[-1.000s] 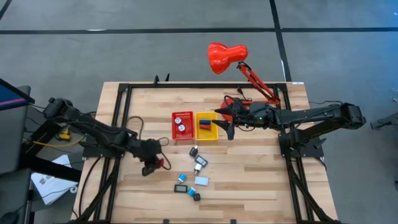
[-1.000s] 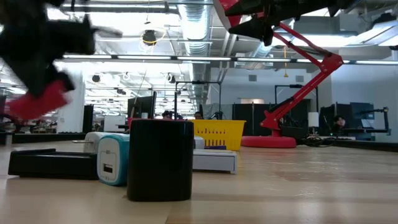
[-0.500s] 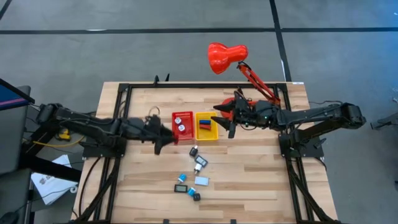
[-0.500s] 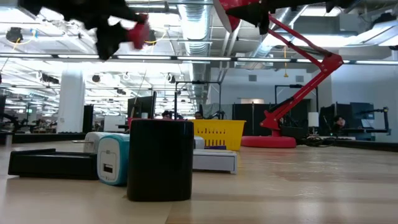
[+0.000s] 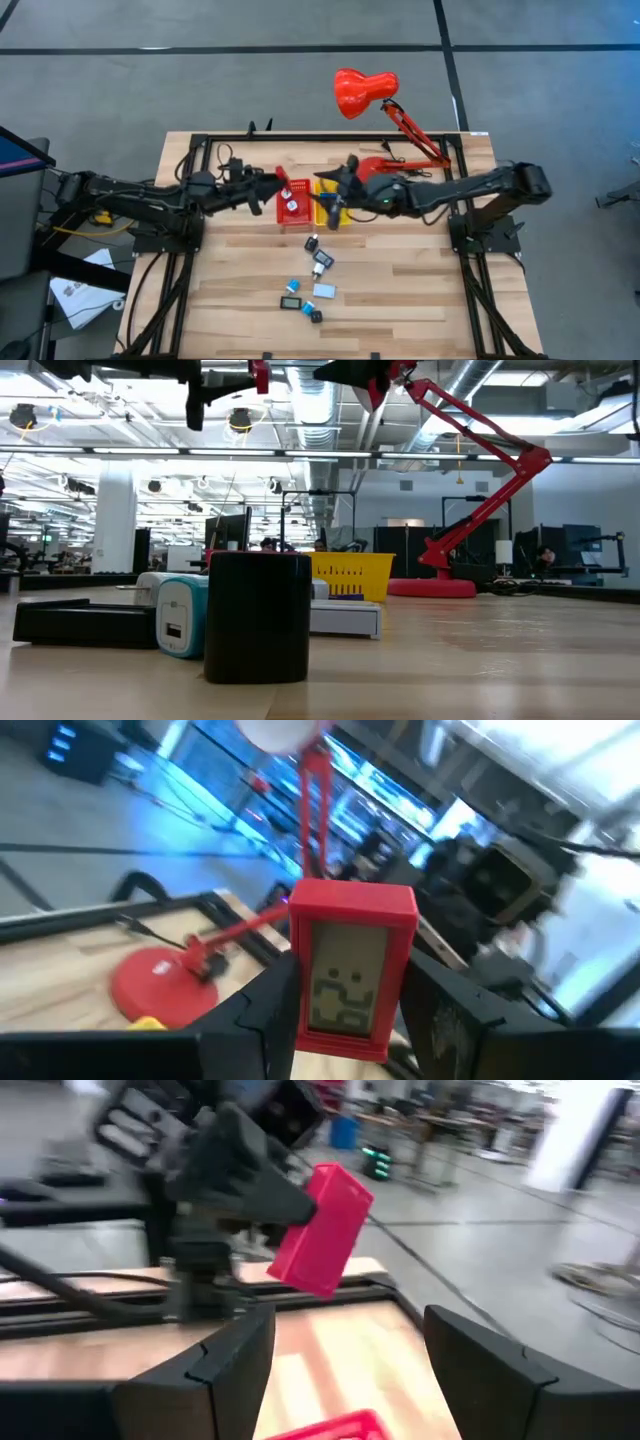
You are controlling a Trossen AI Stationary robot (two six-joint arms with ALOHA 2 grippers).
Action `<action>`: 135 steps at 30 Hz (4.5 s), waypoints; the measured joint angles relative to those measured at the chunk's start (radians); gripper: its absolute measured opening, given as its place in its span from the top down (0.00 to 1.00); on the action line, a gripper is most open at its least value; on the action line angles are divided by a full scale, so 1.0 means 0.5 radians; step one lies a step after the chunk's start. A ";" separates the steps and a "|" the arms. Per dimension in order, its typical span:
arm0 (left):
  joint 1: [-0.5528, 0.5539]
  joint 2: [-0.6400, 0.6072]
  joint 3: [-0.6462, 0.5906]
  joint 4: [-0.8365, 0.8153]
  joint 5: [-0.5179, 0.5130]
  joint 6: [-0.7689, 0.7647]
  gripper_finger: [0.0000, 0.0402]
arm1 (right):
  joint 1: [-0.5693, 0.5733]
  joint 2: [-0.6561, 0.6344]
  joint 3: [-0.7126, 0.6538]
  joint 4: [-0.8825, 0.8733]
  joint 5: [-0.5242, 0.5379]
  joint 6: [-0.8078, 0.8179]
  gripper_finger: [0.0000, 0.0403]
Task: Pick & Place Office items
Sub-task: Put the red digital timer into the yellow basket
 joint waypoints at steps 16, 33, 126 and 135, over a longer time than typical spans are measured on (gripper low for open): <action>-0.002 0.001 0.000 0.131 -0.367 -0.043 0.64 | 0.007 0.541 0.895 -0.524 0.168 0.016 0.38; -0.002 0.001 0.000 0.145 -0.366 -0.043 0.64 | -0.039 0.647 1.081 -0.732 0.294 0.198 0.48; -0.032 -0.684 -0.006 -1.155 -0.183 0.602 0.13 | -0.417 0.448 -0.018 -1.322 -0.911 0.484 0.86; -0.032 -0.647 -0.005 -1.059 -0.183 0.602 0.12 | -0.422 0.481 -0.073 -1.174 -0.905 0.478 0.86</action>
